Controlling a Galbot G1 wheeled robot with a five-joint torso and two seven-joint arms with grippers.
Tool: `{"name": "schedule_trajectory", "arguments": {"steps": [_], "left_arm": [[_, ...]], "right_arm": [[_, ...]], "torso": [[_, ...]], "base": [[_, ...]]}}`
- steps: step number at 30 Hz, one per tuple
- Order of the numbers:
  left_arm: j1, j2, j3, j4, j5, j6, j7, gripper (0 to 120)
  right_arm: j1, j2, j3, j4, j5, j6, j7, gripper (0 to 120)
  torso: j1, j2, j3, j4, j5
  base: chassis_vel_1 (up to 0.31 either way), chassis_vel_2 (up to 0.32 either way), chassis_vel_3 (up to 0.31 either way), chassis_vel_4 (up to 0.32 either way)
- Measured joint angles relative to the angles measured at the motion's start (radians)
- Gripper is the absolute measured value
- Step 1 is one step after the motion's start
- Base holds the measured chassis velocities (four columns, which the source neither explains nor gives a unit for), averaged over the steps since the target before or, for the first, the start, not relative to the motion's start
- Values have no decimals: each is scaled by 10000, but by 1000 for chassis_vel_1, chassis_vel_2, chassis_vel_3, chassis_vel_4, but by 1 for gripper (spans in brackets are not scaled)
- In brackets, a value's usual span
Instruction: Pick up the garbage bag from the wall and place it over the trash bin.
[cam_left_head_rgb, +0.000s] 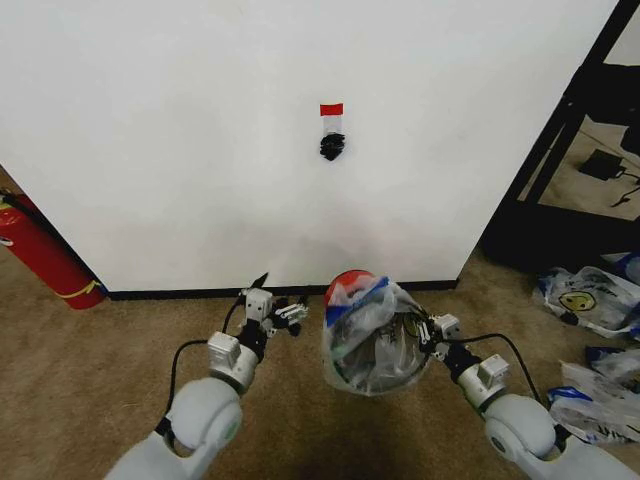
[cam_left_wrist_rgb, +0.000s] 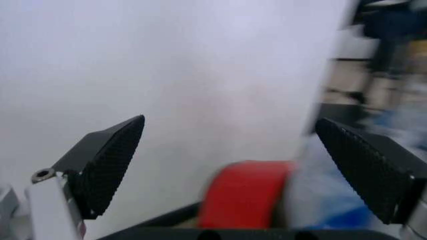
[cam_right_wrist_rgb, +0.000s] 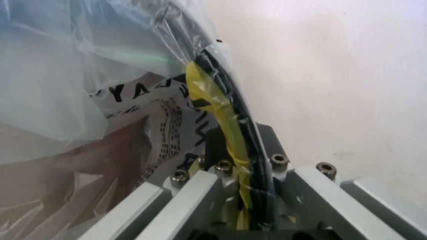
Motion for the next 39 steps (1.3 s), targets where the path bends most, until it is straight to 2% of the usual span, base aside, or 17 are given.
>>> {"name": "schedule_trajectory", "arguments": {"steps": [1,2,4,7,10,23,28,36,39], "left_arm": [[0,0,0,0,0,0,0,100],[80,83,-102,18,129,-12,598,100],[176,200,-331,206,861,-29,1763,100],[244,353,-555,441,1982,-29,2876,100],[244,380,-544,507,2434,-12,3053,100],[6,88,-216,705,2849,306,2573,100],[-161,-4,-95,766,2821,501,1857,100],[-228,74,-87,798,2793,598,1407,100],[-374,14,-1,914,2835,826,657,100]], "right_arm": [[0,0,0,0,0,0,0,0],[6,0,3,-24,-10,26,-37,0],[33,0,21,-50,-12,66,-97,0],[47,-20,50,-55,6,92,-125,0],[29,-33,55,-52,26,119,-141,0],[-102,-24,41,251,101,148,-207,0],[-155,-42,-9,462,100,98,-251,0],[-216,-93,-6,507,51,92,-426,0],[-261,-132,1,477,-37,96,-652,0]], "torso": [[0,0,0,0,0],[0,0,0,2,-1],[0,0,0,2,-1],[0,0,0,1,-1],[0,0,0,1,-2],[0,0,0,1,-1],[0,0,0,0,-2],[0,0,0,0,-1],[0,0,0,0,-1]], "base": [[0,0,0,0],[0,0,0,0],[0,0,0,0],[0,0,0,0],[0,0,0,0],[0,0,0,0],[0,0,0,0],[0,0,0,0],[0,0,0,0]]}}
